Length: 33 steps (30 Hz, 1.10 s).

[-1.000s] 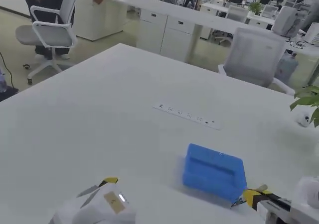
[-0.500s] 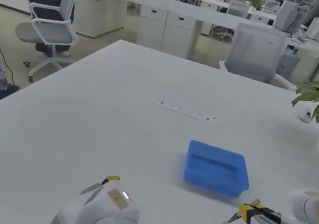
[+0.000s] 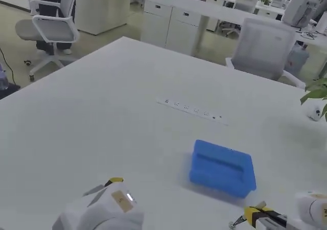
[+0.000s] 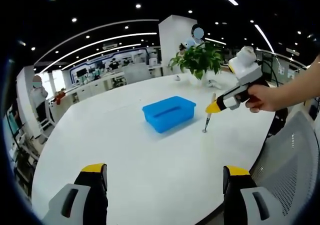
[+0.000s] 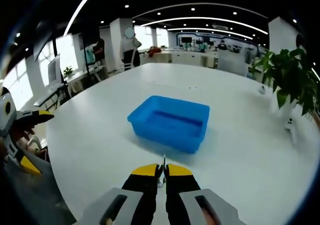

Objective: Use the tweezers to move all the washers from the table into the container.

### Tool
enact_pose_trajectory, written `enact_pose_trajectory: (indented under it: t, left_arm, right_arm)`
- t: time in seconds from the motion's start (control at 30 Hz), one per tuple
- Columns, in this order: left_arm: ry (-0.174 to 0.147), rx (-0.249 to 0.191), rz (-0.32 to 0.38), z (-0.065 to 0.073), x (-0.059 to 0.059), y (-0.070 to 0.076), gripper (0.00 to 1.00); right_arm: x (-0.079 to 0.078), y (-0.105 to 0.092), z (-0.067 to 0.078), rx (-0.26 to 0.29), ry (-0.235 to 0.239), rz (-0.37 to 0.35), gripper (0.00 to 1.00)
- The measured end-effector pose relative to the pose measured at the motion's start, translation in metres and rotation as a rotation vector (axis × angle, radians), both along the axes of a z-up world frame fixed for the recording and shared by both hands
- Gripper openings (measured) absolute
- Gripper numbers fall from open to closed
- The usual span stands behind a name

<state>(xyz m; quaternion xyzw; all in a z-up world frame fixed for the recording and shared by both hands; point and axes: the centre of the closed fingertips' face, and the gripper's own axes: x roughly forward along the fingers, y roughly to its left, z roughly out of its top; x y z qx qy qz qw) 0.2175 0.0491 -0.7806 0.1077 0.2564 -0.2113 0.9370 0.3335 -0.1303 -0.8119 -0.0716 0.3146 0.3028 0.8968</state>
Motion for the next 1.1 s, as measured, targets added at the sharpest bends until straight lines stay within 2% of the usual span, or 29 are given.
enact_pose_trajectory:
  t: [0.47, 0.6, 0.77, 0.87, 1.1]
  left_arm:
    - [0.005, 0.012, 0.008, -0.0016, 0.0000, 0.0023, 0.98]
    - [0.004, 0.014, 0.010, -0.0017, -0.0001, 0.0027, 0.98]
    - [0.003, 0.014, 0.010, -0.0016, 0.0000, 0.0026, 0.98]
    - [0.002, 0.013, 0.006, -0.0014, -0.0001, 0.0018, 0.98]
    - [0.001, 0.012, 0.003, -0.0013, 0.0002, 0.0014, 0.98]
  right_arm:
    - [0.0008, -0.0004, -0.0009, -0.008, -0.001, 0.012, 0.01]
    - [-0.0010, 0.0010, -0.0023, -0.029, -0.013, 0.025, 0.01]
    - [-0.0054, 0.0061, -0.0019, 0.004, 0.008, 0.028, 0.01]
    - [-0.0045, 0.0028, -0.0021, -0.028, -0.008, 0.036, 0.01]
    - [-0.0043, -0.0004, -0.0023, -0.013, 0.022, 0.016, 0.00]
